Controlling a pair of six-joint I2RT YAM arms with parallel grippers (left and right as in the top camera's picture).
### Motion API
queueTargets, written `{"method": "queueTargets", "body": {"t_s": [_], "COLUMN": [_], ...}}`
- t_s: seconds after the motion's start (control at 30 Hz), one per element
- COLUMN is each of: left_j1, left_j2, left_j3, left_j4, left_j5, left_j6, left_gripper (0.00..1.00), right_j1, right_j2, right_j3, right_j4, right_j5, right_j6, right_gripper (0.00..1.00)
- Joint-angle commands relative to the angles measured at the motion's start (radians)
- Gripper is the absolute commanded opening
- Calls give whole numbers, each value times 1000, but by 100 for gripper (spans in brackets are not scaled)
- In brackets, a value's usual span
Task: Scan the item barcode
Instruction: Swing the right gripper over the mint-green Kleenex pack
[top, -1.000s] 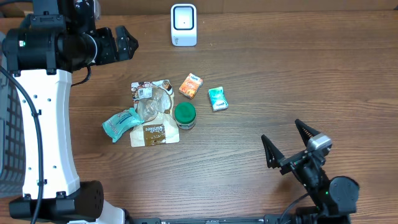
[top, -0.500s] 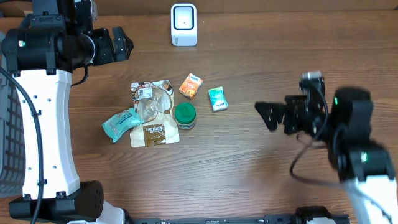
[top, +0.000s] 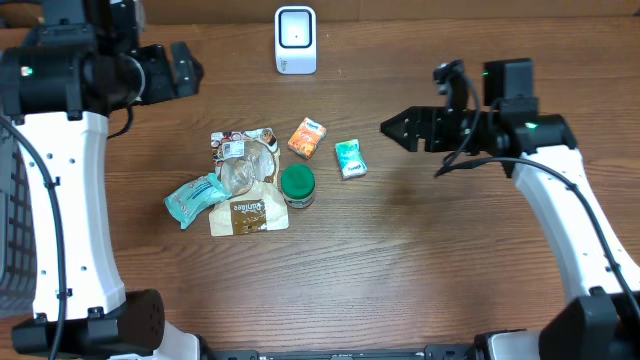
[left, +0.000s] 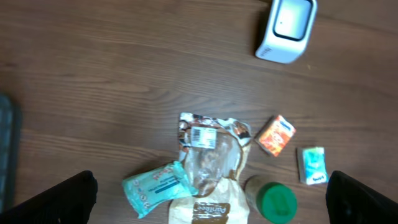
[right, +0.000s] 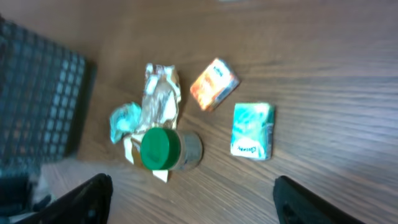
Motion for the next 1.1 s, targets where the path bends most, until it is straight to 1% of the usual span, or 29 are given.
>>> {"method": "queueTargets", "body": {"t_s": [0.0,0.07,0.1,0.17,0.23,0.27,0.3,0.33,0.53,0.8,0.9,1.07], "left_j1": [78,108,114,119,117,116,117,117,117,117,117,117], "left_j2": [-6,-4,-4,-4,-4,-4,-4,-4,-4,-4,-4,-4], "left_j3": [15,15,15,15,15,15,15,15,15,15,15,15], "left_j4": [0,-3,-7,-13,-19,-22,-22,-23,-28,-28,-28,-28], "left_j5": [6,7,8,11,11,11,10,10,7,7,7,7], "left_j6": [23,23,33,106,167,180,180,180,180,180,180,180], "left_gripper": [100,100,100,100,100,100,100,100,100,100,100,100], "right_j1": [75,100,103,113,115,116,116,117,121,183,192,192], "right_j2": [61,100,107,153,193,208,230,241,312,414,452,457], "right_j3": [26,26,26,26,26,26,26,26,19,10,10,11], "right_j4": [7,24,30,69,100,107,114,116,161,222,232,227], "right_j5": [145,208,217,235,238,238,238,237,238,268,282,292], "right_j6": [90,163,174,227,243,243,243,244,242,243,244,238], "right_gripper": [74,72,71,67,63,61,55,54,52,52,47,45]}}
